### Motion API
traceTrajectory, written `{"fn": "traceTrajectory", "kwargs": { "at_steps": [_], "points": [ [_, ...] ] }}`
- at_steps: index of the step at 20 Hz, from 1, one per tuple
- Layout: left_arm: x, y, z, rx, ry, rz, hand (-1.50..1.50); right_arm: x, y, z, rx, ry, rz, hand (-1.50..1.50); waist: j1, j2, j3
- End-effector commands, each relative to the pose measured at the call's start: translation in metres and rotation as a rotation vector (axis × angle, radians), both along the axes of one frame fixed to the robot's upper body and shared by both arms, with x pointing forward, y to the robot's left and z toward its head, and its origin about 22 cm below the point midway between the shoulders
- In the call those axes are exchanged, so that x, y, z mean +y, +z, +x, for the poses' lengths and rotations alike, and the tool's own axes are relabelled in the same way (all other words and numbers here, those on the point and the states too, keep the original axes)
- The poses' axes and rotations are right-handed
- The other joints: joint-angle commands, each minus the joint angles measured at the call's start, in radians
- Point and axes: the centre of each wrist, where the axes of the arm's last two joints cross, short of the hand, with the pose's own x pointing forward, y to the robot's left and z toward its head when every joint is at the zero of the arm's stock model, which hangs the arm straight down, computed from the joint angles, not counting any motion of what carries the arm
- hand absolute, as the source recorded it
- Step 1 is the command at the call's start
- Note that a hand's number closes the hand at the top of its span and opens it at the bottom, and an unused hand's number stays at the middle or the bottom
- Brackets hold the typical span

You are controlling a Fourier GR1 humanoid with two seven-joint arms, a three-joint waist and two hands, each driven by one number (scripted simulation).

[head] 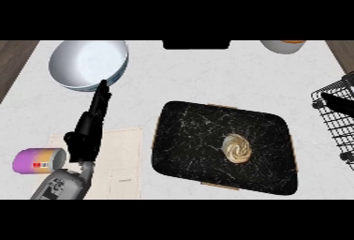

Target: Pick the cupcake from the tray and place it in the tiered basket

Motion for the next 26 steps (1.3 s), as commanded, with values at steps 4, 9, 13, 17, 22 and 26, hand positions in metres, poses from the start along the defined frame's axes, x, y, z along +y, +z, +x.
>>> {"fn": "traceTrajectory", "kwargs": {
  "at_steps": [4,9,13,17,22,26],
  "points": [
    [0.01,0.005,-0.004,-0.007,-0.024,0.002,0.0,0.055,0.0,-0.015,0.033,-0.028,-0.112,-1.5,0.016,0.005,0.002],
    [0.006,0.001,-0.006,-0.015,-0.032,-0.016,0.0,0.083,-0.002,-0.024,0.04,0.003,-0.182,-1.5,0.015,0.005,0.001],
    [0.014,0.0,-0.003,0.006,-0.025,-0.009,0.0,0.08,-0.007,-0.019,0.123,-0.029,-0.255,-1.5,0.007,0.004,0.002],
    [-0.005,0.001,-0.002,-0.007,-0.026,-0.015,0.0,0.083,-0.004,0.002,0.145,-0.063,-0.297,-1.5,0.011,0.005,0.002],
    [-0.014,0.001,0.006,0.031,-0.018,-0.011,0.0,0.081,-0.017,-0.027,0.135,-0.064,-0.351,-1.5,-0.002,0.004,0.003],
    [-0.003,-0.007,0.005,0.002,-0.006,-0.002,0.0,0.082,-0.019,-0.008,0.126,-0.081,-0.419,-1.5,0.005,0.005,0.002]
  ]
}}
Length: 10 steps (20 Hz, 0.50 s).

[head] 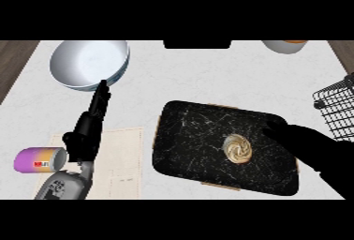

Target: Pick the cupcake from the tray and place it in the tiered basket

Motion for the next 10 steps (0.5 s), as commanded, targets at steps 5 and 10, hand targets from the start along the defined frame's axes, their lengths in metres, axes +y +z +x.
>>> {"fn": "traceTrajectory", "kwargs": {
  "at_steps": [5,10],
  "points": [
    [0.008,-0.005,0.001,-0.018,0.017,-0.001,0.0,0.002,-0.023,-0.002,-0.029,-0.011,-0.104,-1.5,-0.002,0.0,0.0],
    [-0.004,-0.01,0.001,0.012,-0.007,0.006,0.0,0.004,-0.029,0.022,-0.07,0.097,-0.142,-1.5,0.004,0.002,0.001]
  ]
}}
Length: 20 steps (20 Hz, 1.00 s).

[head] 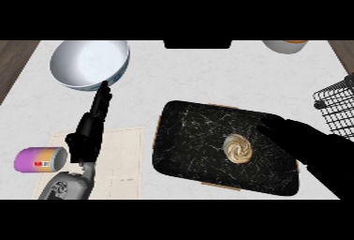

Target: Pick the cupcake from the tray and place it in the tiered basket

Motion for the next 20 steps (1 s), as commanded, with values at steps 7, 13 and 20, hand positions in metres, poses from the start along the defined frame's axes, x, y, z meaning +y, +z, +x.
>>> {"fn": "traceTrajectory", "kwargs": {
  "at_steps": [7,13,20],
  "points": [
    [0.006,0.01,0.001,-0.019,-0.001,-0.003,0.0,0.006,-0.026,0.023,-0.082,-0.007,-0.069,-1.5,0.002,0.0,0.0],
    [-0.01,0.012,-0.006,-0.009,-0.005,0.007,0.0,0.003,-0.036,0.021,-0.064,-0.068,-0.051,-1.5,0.0,-0.001,0.0],
    [-0.007,0.008,0.01,-0.009,-0.01,-0.003,0.0,0.0,-0.06,0.023,0.002,-0.048,-0.059,-1.5,-0.003,0.0,0.0]
  ]
}}
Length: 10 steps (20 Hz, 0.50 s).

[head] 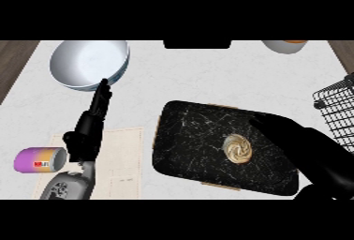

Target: Pick the cupcake from the tray and place it in the tiered basket

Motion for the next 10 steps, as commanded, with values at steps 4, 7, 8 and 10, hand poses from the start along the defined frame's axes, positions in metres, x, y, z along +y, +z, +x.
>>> {"fn": "traceTrajectory", "kwargs": {
  "at_steps": [4,7,8,10],
  "points": [
    [0.02,-0.009,-0.002,-0.004,0.002,0.0,0.0,-0.018,-0.024,0.011,0.01,0.032,0.039,-1.5,0.0,0.0,0.0],
    [0.001,-0.002,0.002,0.014,-0.001,-0.004,0.0,0.011,-0.027,0.003,0.006,0.039,0.05,-1.5,0.0,0.0,0.0],
    [0.001,0.003,-0.002,-0.017,0.003,0.012,0.0,-0.007,-0.035,0.016,0.014,0.04,0.042,-1.5,0.001,0.0,0.0],
    [0.0,-0.002,0.001,0.002,-0.001,-0.008,0.0,0.001,-0.032,0.024,0.025,0.046,0.058,-1.5,0.001,0.0,0.0]
  ]
}}
